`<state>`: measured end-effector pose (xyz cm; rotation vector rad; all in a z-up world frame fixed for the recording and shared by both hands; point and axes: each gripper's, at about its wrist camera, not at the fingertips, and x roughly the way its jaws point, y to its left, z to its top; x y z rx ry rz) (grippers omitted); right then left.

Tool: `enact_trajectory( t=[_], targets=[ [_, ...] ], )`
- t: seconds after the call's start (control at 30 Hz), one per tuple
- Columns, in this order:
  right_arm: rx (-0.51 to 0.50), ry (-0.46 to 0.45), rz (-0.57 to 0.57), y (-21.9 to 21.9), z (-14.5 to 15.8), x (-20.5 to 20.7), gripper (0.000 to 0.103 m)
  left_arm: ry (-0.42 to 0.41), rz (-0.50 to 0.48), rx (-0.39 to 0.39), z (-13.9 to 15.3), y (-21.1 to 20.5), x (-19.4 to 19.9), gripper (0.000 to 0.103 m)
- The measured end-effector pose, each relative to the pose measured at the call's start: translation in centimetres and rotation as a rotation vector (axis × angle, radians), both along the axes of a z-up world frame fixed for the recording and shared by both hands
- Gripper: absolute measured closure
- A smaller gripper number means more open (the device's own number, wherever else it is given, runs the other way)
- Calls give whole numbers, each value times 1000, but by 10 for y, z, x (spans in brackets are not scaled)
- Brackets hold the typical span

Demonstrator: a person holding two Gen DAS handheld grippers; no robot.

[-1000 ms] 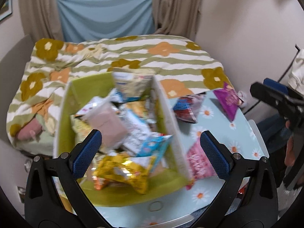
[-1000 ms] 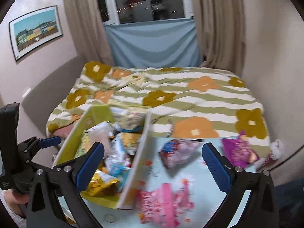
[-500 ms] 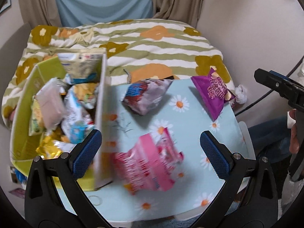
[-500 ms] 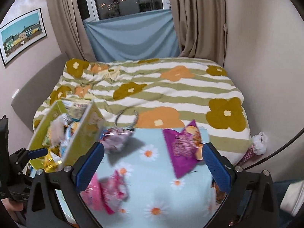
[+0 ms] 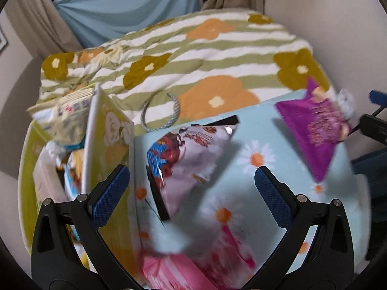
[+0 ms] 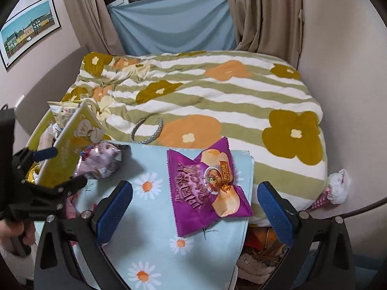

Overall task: Organize snacks
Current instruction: 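Move both grippers back from the box toward the remaining snacks, then grasp the chocolate-flavour bag with the left gripper while the right grasps the purple chip bag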

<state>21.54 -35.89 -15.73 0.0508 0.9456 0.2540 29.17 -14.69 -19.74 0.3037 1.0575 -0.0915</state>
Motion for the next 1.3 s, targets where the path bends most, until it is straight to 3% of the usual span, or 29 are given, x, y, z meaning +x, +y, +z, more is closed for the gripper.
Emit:
enact_trajectory(
  t=[0.2,0.33,0.53,0.6,1.2,1.3],
  targets=[
    [7,42,39,0,-28,26,0,85,-45,127,-42,-5,39,0],
    [4,73,57,1,-44,38,0,139,-53,138,-62,-1,52,0],
    [4,98,72,1,-59,50,0,182,-66,128,-79,1,59,25],
    [3,103,76,1,-63,52,0,190,-82,104,-81,1,58,34],
    [-23,155,156,7,-90,62,0,192,21,-49,-52,3,28,35],
    [-16,161,163,10,-95,62,8,188,32,-61,-49,3,23,35]
  ],
)
